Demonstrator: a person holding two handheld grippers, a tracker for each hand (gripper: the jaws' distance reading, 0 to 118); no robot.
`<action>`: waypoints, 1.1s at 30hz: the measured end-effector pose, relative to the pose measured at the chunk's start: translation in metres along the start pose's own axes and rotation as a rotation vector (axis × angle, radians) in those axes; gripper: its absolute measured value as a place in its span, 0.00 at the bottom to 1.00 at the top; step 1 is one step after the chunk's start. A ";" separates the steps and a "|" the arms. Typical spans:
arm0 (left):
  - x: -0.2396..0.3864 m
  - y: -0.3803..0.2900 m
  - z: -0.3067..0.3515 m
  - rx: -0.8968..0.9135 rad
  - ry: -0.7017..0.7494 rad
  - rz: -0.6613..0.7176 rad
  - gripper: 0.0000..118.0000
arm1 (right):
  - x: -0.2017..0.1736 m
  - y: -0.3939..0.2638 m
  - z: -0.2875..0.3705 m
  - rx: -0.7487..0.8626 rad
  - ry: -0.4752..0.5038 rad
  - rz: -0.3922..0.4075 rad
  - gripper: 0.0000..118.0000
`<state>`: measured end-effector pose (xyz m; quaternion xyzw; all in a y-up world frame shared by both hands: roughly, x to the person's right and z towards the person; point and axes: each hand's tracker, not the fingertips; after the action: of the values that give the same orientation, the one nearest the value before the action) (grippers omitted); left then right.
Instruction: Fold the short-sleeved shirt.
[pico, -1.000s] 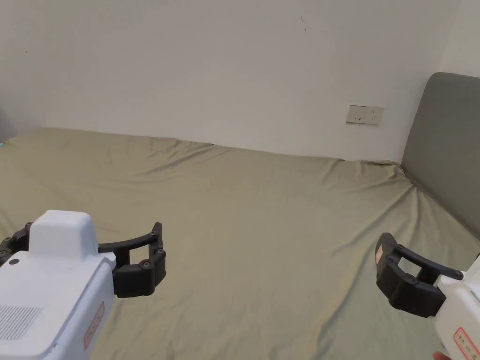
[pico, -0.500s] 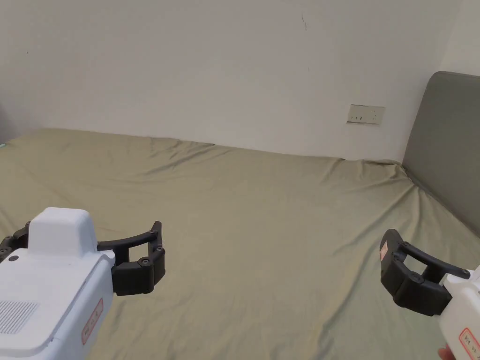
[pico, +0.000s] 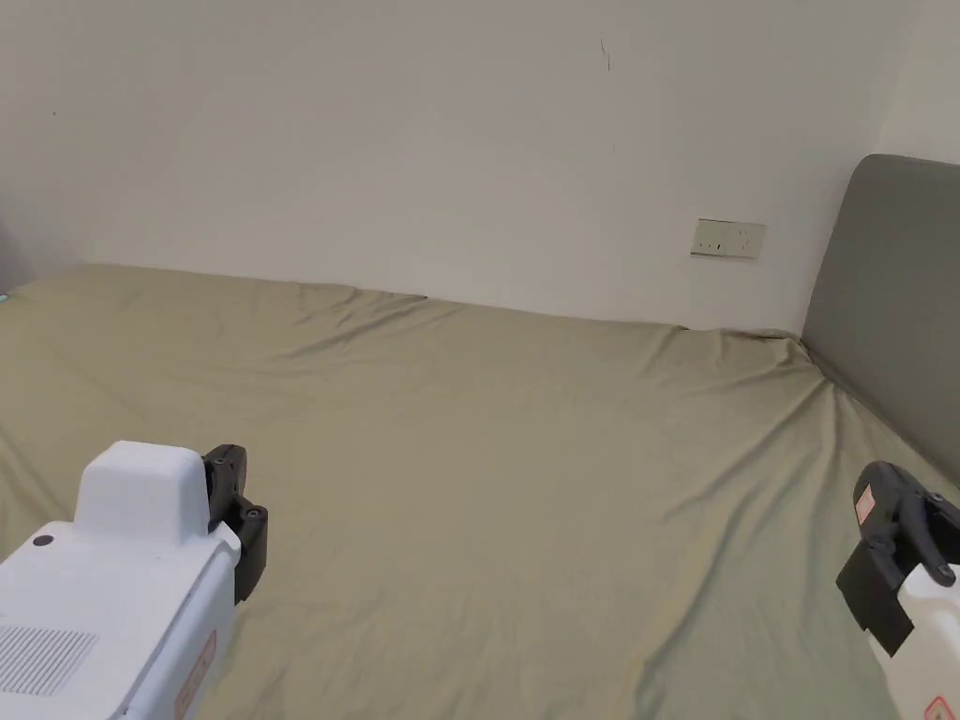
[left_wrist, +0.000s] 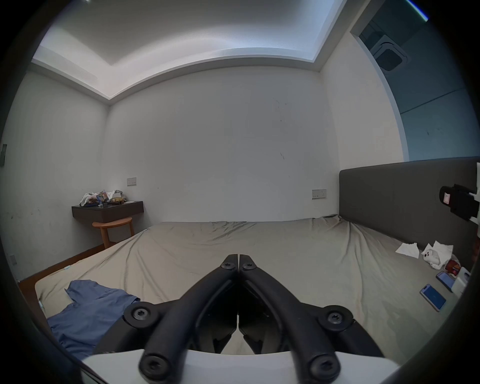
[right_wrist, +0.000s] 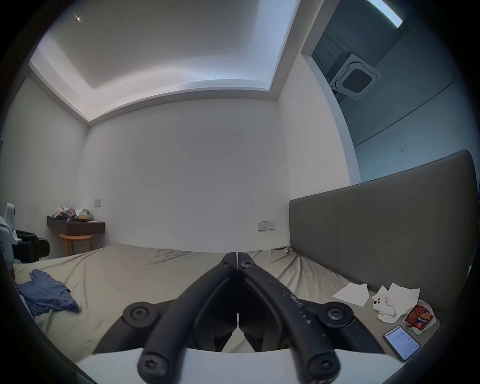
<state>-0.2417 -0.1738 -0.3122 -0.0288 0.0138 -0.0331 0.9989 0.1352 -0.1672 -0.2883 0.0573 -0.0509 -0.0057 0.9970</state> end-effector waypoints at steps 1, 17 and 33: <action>0.001 0.001 0.000 -0.005 -0.001 -0.010 0.00 | -0.001 0.000 0.001 -0.005 0.000 0.012 0.00; -0.098 -0.002 0.085 -0.052 0.398 -0.009 0.00 | -0.147 -0.003 -0.030 -0.037 0.457 -0.063 0.00; -0.224 -0.047 0.169 -0.197 0.741 0.105 0.00 | -0.329 -0.010 -0.005 -0.110 0.942 -0.117 0.00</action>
<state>-0.4636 -0.1965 -0.1349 -0.1099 0.3782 0.0115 0.9191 -0.1920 -0.1708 -0.3275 0.0037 0.4101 -0.0378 0.9112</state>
